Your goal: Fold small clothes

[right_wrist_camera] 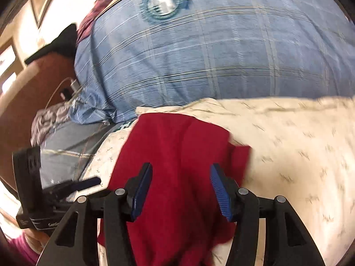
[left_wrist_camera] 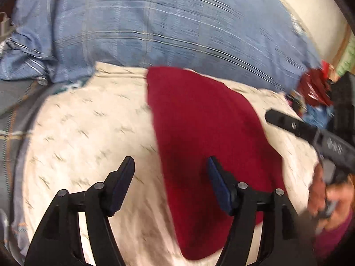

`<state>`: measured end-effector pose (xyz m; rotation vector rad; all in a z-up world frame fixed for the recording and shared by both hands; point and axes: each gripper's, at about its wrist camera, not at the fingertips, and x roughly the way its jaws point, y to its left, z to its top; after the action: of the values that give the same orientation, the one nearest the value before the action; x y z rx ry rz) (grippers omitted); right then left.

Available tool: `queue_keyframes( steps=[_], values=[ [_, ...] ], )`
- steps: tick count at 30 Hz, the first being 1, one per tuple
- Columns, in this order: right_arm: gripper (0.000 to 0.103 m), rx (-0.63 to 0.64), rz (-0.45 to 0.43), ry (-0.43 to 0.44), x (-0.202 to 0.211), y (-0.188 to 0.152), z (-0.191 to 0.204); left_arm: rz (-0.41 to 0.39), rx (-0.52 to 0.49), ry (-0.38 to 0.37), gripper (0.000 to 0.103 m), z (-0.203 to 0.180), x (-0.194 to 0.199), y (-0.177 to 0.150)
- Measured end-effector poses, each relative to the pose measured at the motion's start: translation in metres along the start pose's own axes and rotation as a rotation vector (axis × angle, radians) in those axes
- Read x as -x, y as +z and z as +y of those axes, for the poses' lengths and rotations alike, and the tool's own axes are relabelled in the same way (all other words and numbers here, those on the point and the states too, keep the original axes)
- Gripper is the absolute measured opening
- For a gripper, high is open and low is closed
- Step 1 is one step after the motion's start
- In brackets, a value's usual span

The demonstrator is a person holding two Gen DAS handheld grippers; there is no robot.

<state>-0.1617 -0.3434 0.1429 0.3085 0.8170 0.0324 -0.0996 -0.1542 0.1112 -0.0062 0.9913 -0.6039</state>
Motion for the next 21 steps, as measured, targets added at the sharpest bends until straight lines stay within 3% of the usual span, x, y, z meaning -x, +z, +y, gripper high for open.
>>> queue_keyframes(
  steps=[3, 6, 8, 9, 13, 16, 21],
  values=[
    [0.044, 0.037, 0.029, -0.05, -0.029, 0.011, 0.01, 0.004, 0.051, 0.043, 0.069, 0.012, -0.017, 0.011],
    [0.037, 0.132, 0.094, -0.23, -0.079, 0.018, 0.011, 0.017, 0.05, 0.057, 0.079, 0.015, -0.037, 0.022],
    [0.037, 0.116, 0.137, -0.232, -0.101, 0.015, -0.002, 0.025, 0.042, 0.061, 0.08, 0.012, -0.046, 0.022],
    [0.037, 0.117, 0.115, -0.223, -0.103, 0.014, -0.006, 0.025, 0.037, 0.06, 0.081, 0.012, -0.049, 0.022],
    [0.038, 0.097, 0.112, -0.185, -0.087, 0.012, -0.01, 0.014, 0.026, 0.064, 0.082, 0.011, -0.046, 0.016],
    [0.041, 0.08, 0.097, -0.137, -0.049, 0.001, -0.005, 0.009, 0.026, 0.071, 0.081, 0.011, -0.042, 0.015],
    [0.041, 0.127, 0.088, -0.109, -0.002, -0.045, 0.016, -0.01, 0.017, 0.102, 0.081, 0.005, -0.038, 0.011]
  ],
)
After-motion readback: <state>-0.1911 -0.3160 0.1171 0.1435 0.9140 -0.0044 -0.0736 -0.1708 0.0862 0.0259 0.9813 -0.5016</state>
